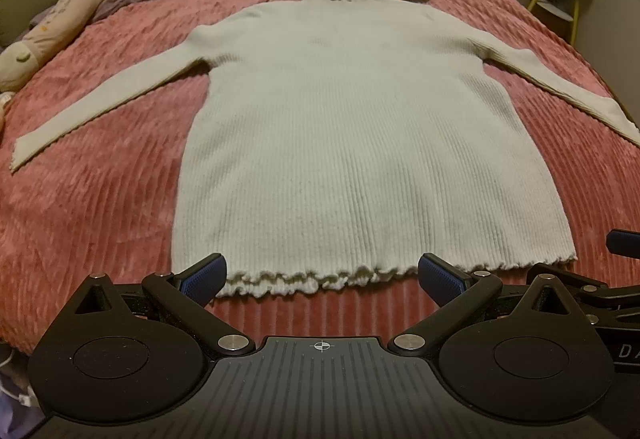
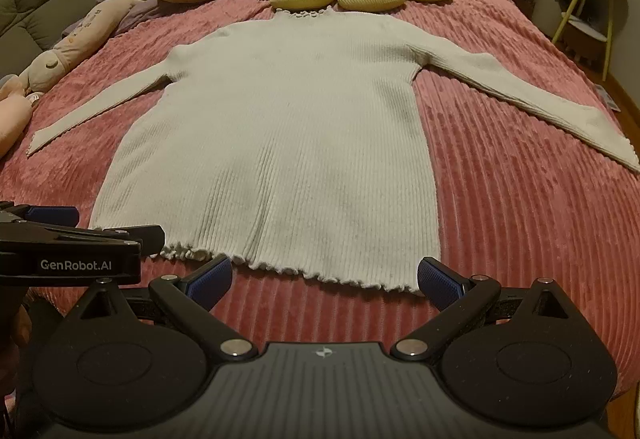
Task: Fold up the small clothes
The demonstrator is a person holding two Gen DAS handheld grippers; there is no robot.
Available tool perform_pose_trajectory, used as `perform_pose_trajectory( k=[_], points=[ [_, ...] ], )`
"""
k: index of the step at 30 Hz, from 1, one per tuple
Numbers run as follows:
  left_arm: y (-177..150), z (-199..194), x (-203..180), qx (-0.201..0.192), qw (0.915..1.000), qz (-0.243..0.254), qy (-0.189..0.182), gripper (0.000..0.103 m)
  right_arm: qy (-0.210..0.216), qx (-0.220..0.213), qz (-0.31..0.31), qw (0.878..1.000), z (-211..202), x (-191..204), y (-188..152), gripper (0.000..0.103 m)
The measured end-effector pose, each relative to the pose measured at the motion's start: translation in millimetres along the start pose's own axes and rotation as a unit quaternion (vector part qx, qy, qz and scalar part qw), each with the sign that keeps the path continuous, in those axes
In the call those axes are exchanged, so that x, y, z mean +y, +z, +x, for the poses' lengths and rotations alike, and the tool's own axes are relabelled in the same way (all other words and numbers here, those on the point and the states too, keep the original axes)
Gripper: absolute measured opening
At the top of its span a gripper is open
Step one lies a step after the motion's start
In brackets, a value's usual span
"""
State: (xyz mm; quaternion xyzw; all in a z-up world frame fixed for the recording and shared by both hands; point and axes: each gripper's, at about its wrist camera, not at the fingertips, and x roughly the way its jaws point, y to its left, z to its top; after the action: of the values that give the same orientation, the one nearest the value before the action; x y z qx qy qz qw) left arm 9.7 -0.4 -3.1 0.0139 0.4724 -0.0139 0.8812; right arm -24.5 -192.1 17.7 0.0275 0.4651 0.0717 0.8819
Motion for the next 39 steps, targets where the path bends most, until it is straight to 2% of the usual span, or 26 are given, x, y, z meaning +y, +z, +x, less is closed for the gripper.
perform_pose_trajectory(
  k=[19,22,27,30,34,39],
  points=[
    [-0.4,7.0,0.3,0.005,1.0000,-0.006,-0.003,0.103,0.022,-0.026,0.012,0.999,-1.6,-6.2,-5.4,0.099],
    [-0.1,7.8,0.3,0.005,1.0000,-0.007,-0.003,0.103,0.023,-0.044,0.013,0.999,-2.9,-7.0,-7.1,0.099],
    [1.9,10.7,1.3,0.004,0.9999,-0.012,-0.006,0.103,0.033,-0.101,-0.003,0.994,-8.6,-6.8,-10.9,0.099],
    [5.2,14.6,1.3,0.003,0.9999,-0.013,-0.008,0.103,0.067,-0.097,0.003,0.993,-5.1,-11.5,-7.7,0.099],
    [9.2,22.3,-0.9,0.006,0.9999,-0.013,-0.007,0.103,0.107,-0.069,0.054,0.990,5.6,-25.7,-4.2,0.099],
    [9.6,33.0,-0.6,0.017,0.9997,-0.016,-0.011,0.103,0.117,-0.072,0.061,0.989,13.2,-32.5,-7.2,0.099]
  ],
)
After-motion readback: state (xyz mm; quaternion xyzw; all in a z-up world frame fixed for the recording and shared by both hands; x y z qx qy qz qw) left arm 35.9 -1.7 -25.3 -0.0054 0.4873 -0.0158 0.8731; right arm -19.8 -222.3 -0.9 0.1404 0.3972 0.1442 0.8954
